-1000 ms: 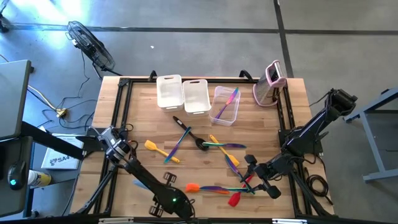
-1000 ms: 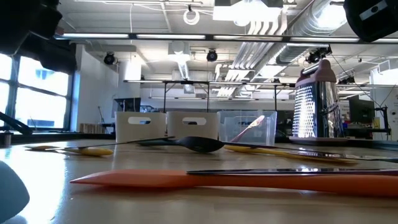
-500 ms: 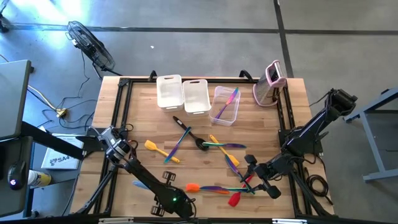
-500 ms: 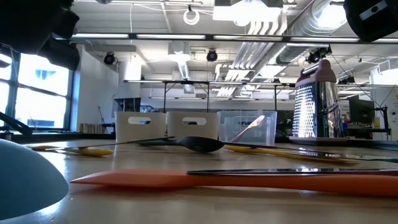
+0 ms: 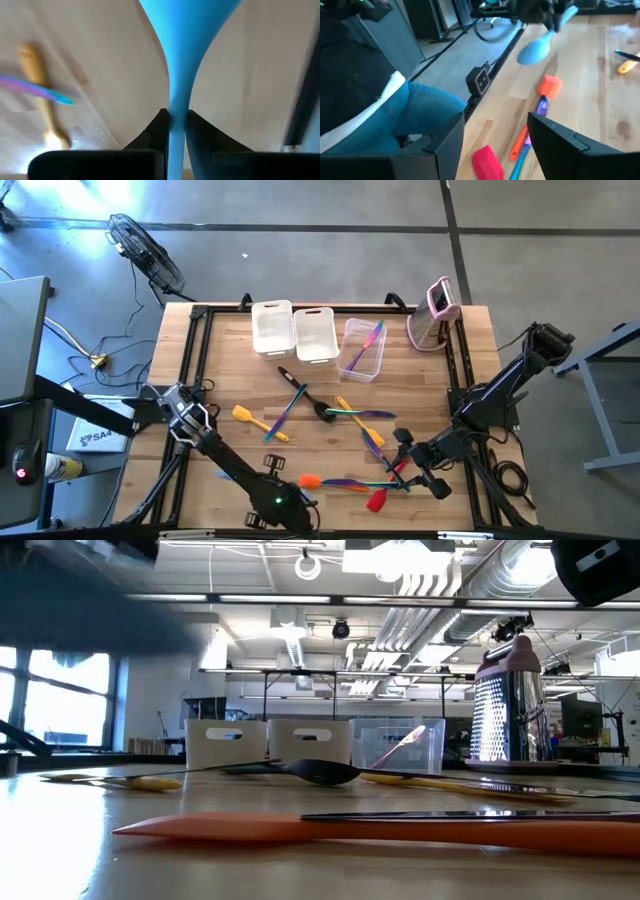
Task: Pick & Place Kitchen Items
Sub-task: Put the blue serving spoon into the right white bin
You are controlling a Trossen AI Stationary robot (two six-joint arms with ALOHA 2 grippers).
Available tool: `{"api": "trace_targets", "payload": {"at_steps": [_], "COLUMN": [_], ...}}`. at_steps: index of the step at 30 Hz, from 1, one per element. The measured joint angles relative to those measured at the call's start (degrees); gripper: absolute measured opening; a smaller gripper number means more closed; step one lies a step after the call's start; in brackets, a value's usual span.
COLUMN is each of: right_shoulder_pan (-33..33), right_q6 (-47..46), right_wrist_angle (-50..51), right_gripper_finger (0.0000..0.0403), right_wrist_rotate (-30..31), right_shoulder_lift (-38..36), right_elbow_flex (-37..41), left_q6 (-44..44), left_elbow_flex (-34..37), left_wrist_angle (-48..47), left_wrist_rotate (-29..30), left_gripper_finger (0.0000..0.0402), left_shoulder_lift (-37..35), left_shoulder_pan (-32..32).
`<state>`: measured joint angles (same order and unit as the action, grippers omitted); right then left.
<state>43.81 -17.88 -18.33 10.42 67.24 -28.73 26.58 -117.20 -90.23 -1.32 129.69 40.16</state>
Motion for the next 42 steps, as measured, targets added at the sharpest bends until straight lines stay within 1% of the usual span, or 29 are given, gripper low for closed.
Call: {"api": "trace_targets", "payload": {"at_steps": [4, 7, 9, 10, 12, 15, 19, 21, 26, 28, 32, 34, 36, 38, 40, 42], "right_shoulder_pan": [0.0, 0.0, 0.0, 0.0, 0.0, 0.1, 0.0, 0.1, 0.2, 0.5, 1.4, 1.6, 1.6, 1.6, 1.6, 1.6], "right_q6": [0.1, 0.2, 1.2, 2.3, 5.2, 9.6, 16.6, 19.9, 26.0, 27.1, 27.9, 28.7, 28.7, 28.7, 28.7, 28.8], "right_wrist_angle": [-0.1, -0.7, -1.6, -2.3, -4.3, -9.4, -18.0, -20.9, -23.1, -23.1, -23.1, -23.1, -23.5, -24.0, -25.0, -26.5], "right_gripper_finger": [0.0211, 0.0211, 0.0211, 0.0211, 0.0211, 0.0211, 0.0211, 0.0211, 0.0211, 0.0211, 0.0211, 0.0211, 0.0211, 0.0211, 0.0211, 0.0211], "right_wrist_rotate": [3.0, 5.4, 6.3, 6.3, 5.8, 5.4, 4.2, 4.2, 4.8, 6.7, 15.6, 20.5, 24.1, 25.7, 25.8, 26.8], "right_shoulder_lift": [0.0, 0.0, 0.0, 0.0, 0.0, 0.0, 0.0, 0.0, 0.0, 0.0, 0.0, 0.0, 0.0, 0.0, 0.0, 0.0], "right_elbow_flex": [0.0, 0.0, 0.0, 0.0, 0.0, 0.0, 0.0, 0.0, 0.0, 0.0, 0.0, 0.0, 0.0, 0.0, 0.0, 0.0], "left_q6": [0.9, 0.8, -0.7, -2.6, -7.6, -12.3, -14.7, -15.9, -18.5, -18.7, -20.8, -20.3, -19.0, -18.9, -18.8, -18.8], "left_elbow_flex": [-8.2, -14.6, -17.6, -17.9, -16.7, -16.7, -16.7, -16.7, -16.7, -16.7, -16.7, -16.7, -16.7, -16.7, -16.7, -16.6], "left_wrist_angle": [0.1, 0.4, 1.3, 3.7, 9.6, 14.6, 20.1, 23.4, 32.8, 35.5, 40.4, 43.5, 45.3, 46.4, 46.2, 45.9], "left_wrist_rotate": [7.1, 15.5, 21.2, 23.4, 25.7, 29.8, 37.7, 40.4, 46.2, 48.4, 51.6, 52.1, 53.2, 54.9, 57.3, 57.6], "left_gripper_finger": [0.0033, 0.0033, 0.0033, 0.0033, 0.0033, 0.0033, 0.0033, 0.0033, 0.0033, 0.0033, 0.0033, 0.0033, 0.0033, 0.0033, 0.0033, 0.0033], "left_shoulder_lift": [0.0, 0.0, 0.0, -0.2, -1.7, -2.7, -2.9, -2.9, -2.9, -2.9, -2.9, -2.9, -2.9, -2.6, -2.3, -2.3], "left_shoulder_pan": [0.0, 0.1, 0.1, 0.1, 0.0, -0.7, -2.2, -3.2, -6.1, -7.0, -8.1, -8.4, -8.6, -8.7, -8.7, -8.7]}}
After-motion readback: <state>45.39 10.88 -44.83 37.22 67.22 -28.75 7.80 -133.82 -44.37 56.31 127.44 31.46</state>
